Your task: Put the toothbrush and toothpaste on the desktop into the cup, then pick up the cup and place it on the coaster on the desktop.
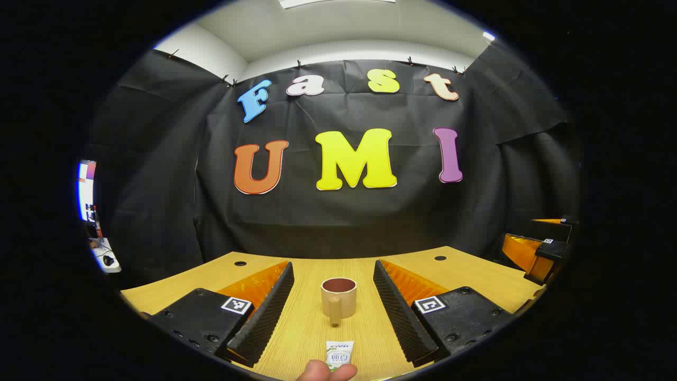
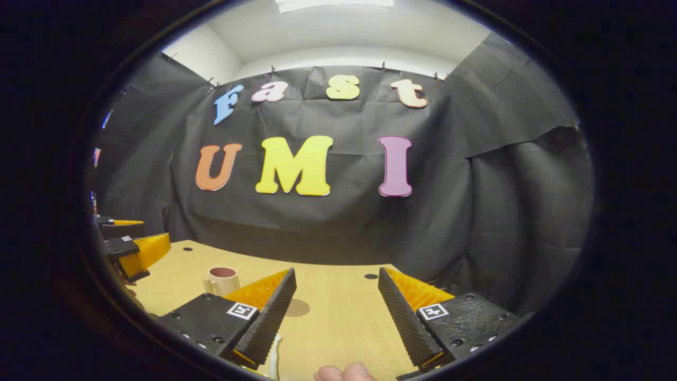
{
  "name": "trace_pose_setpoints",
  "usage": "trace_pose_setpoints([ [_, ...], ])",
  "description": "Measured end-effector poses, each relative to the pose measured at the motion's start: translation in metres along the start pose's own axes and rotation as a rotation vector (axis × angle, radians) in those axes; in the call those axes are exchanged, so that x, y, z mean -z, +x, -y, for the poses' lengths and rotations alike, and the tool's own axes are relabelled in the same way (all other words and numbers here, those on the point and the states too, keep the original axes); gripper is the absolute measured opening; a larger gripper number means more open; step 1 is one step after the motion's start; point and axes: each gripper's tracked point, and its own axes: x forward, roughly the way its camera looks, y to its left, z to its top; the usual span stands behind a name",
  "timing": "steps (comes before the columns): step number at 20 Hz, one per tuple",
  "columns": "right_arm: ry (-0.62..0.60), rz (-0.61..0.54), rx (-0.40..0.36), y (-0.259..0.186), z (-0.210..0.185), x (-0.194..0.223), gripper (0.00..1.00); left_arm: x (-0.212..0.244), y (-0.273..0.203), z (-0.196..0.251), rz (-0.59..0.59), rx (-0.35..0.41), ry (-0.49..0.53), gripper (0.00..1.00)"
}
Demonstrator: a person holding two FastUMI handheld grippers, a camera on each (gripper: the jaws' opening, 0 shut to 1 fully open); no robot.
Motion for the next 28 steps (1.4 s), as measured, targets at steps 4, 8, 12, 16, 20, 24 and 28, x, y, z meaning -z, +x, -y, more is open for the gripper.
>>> trace_pose_setpoints([
  [4,0.009,-0.001,0.002,-0.0006,0.0000,-0.0001,0.96,-0.0007,0.0002,-0.0019,0.003,-0.005,0.002,0.96],
  [8,0.011,-0.003,0.003,-0.0009,-0.0011,0.0005,0.96,0.0007,0.0007,-0.0017,-0.001,-0.003,-0.002,0.96],
  [12,0.017,-0.003,0.000,-0.0016,-0.0019,0.0001,0.96,0.0009,0.0000,-0.0018,-0.001,-0.001,0.003,0.96],
  [16,0.019,-0.001,-0.001,-0.0020,-0.0019,0.0001,0.94,-0.0005,-0.0013,-0.0036,0.004,-0.005,0.004,0.96],
  [20,0.024,0.003,0.002,-0.0037,0.0011,-0.0024,0.96,-0.0026,-0.0029,-0.0029,0.007,-0.004,0.007,0.96],
  [24,0.023,0.004,0.002,-0.0046,0.0009,-0.0026,0.96,-0.0020,-0.0030,-0.0016,0.007,-0.004,0.007,0.96],
  [28,0.028,-0.001,-0.001,-0.0059,-0.0008,-0.0008,0.96,0.0029,-0.0045,-0.0020,-0.010,-0.002,0.009,0.96],
])
